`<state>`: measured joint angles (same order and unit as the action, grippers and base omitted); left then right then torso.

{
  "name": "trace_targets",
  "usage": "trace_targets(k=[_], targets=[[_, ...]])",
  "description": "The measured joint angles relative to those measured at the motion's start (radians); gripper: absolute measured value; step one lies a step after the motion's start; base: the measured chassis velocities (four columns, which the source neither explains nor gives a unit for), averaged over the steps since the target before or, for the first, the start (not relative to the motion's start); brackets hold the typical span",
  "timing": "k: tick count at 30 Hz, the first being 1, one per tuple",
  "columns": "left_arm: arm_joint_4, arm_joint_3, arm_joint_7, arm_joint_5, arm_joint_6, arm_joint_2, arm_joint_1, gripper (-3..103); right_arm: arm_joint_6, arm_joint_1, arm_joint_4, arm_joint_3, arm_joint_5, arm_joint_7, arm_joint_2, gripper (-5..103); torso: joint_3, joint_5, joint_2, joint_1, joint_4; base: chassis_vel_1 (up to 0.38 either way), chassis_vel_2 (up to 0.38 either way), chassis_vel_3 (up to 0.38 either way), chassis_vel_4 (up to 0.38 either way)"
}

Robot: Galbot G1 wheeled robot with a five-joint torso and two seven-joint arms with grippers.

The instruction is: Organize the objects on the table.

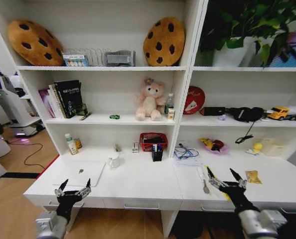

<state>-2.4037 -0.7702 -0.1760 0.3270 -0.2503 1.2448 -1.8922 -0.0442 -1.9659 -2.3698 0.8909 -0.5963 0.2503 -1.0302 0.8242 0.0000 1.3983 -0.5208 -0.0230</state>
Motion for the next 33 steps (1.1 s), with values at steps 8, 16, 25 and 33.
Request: trace_targets(k=[8,16,25,33], targets=[[0.0,0.0,0.0,0.0,0.0,0.0,0.0,100,0.037,0.066,-0.02,-0.024,-0.03,0.05,0.017,100,0.0,0.0,0.0,0.0,-0.0003,0.0,0.0,0.0,0.0],[0.0,0.0,0.0,0.0,0.0,0.0,0.0,100,-0.069,0.109,0.004,-0.039,-0.027,0.054,0.026,100,0.0,0.0,0.0,0.0,-0.0001,0.0,0.0,0.0,0.0],[0.0,0.0,0.0,0.0,0.0,0.0,0.0,100,-0.076,0.095,0.004,-0.042,-0.027,0.033,0.0,100,0.0,0.0,0.0,0.0,-0.0002,0.0,0.0,0.0,0.0],[0.0,0.0,0.0,0.0,0.0,0.0,0.0,100,-0.082,0.093,0.011,-0.043,-0.034,0.03,-0.003,100,0.0,-0.0002,0.0,0.0,-0.0001,-0.06,-0.056,0.051,0.052]])
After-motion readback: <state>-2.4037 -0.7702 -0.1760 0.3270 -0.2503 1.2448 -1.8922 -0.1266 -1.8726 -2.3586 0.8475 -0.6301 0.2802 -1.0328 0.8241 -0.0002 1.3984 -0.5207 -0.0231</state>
